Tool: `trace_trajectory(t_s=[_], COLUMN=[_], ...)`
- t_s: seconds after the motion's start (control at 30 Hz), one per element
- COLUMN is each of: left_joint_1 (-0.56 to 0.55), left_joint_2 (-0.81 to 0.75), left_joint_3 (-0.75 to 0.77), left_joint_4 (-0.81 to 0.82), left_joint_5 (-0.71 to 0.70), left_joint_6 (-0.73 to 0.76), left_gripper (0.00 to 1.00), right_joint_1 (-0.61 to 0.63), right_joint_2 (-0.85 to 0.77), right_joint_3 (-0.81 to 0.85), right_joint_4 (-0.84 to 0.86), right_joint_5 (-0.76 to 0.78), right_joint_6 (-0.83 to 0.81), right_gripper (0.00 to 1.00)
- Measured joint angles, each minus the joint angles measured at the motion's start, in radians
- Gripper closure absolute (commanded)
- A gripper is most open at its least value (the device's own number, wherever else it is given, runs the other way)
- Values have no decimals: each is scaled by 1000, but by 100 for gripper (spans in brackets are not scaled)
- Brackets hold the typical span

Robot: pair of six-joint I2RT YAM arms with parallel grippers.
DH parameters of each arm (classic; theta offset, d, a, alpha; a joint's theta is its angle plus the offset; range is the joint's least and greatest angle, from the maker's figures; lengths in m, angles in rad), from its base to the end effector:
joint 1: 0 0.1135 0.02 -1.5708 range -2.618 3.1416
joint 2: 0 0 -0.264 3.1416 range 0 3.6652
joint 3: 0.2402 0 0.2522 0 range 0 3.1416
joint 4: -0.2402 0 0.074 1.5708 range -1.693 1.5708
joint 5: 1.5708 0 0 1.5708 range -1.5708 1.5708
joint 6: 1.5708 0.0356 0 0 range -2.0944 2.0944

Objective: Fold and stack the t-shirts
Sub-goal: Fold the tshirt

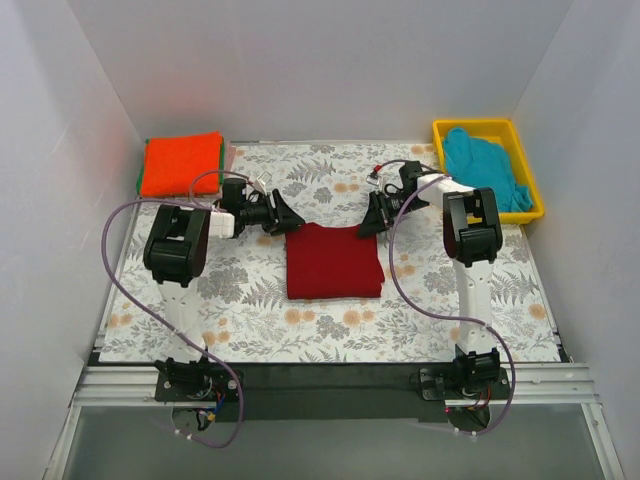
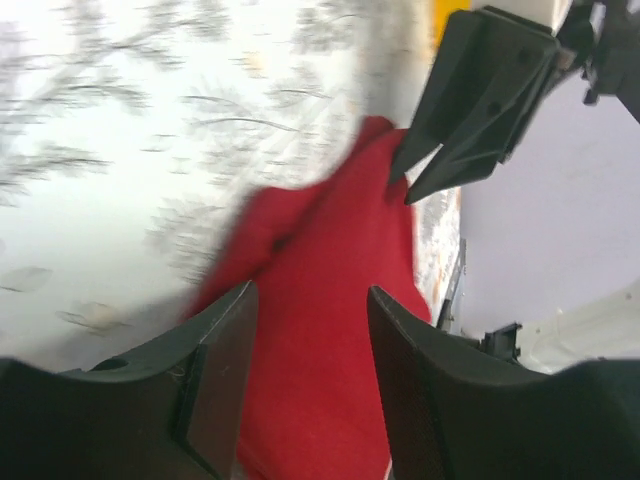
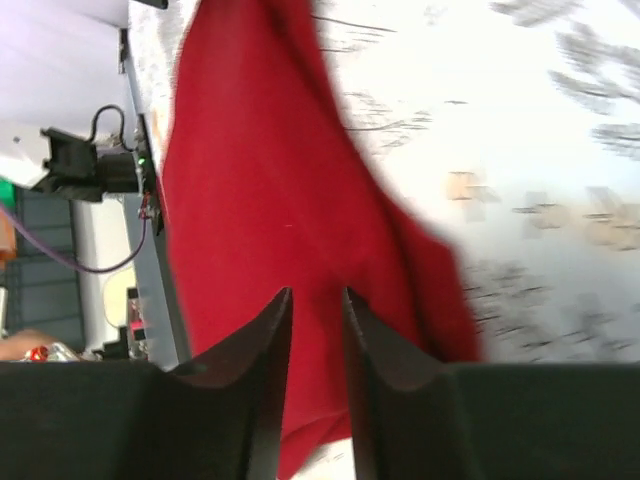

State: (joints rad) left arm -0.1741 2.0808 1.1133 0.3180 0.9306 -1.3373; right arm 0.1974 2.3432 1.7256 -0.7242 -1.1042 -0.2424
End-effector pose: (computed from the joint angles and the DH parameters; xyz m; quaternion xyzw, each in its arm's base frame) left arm 0.4019 -0.0997 0.1186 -0.2731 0.7785 -0.5650 0.0135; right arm 0.4440 0.1212 0.1220 -0.2430 0.8124 0.5187 0.1090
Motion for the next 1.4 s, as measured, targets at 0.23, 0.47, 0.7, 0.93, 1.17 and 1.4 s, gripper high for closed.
trace_trajectory(t_s=[0.23, 0.47, 0.7, 0.93, 1.17, 1.4], left_joint_1=[29, 7, -252, -225, -171, -275], left_joint_2=[93, -277, -405, -127, -221, -492], left_joint_3=[113, -117, -285, -293, -321, -379], left_joint_4=[-69, -125, 49, -5, -80, -84], left_joint_5=[-4, -2, 21, 44, 49, 48], left_joint_6=[31, 48, -72, -68, 53, 79], left_gripper=[55, 53, 54, 57, 56, 57], right_joint_1=[-2, 7, 154, 161, 130, 220], right_joint_2=[53, -245, -424, -204, -291, -589], right_joint_3=[53, -146, -420, -552, -568, -673], right_joint_4=[72, 142, 234, 255, 235, 296], right_joint_5=[58, 55, -30, -64, -43, -51], right_joint_6=[104, 137, 167, 186, 137, 160], right_gripper=[73, 70, 73, 80, 82, 90])
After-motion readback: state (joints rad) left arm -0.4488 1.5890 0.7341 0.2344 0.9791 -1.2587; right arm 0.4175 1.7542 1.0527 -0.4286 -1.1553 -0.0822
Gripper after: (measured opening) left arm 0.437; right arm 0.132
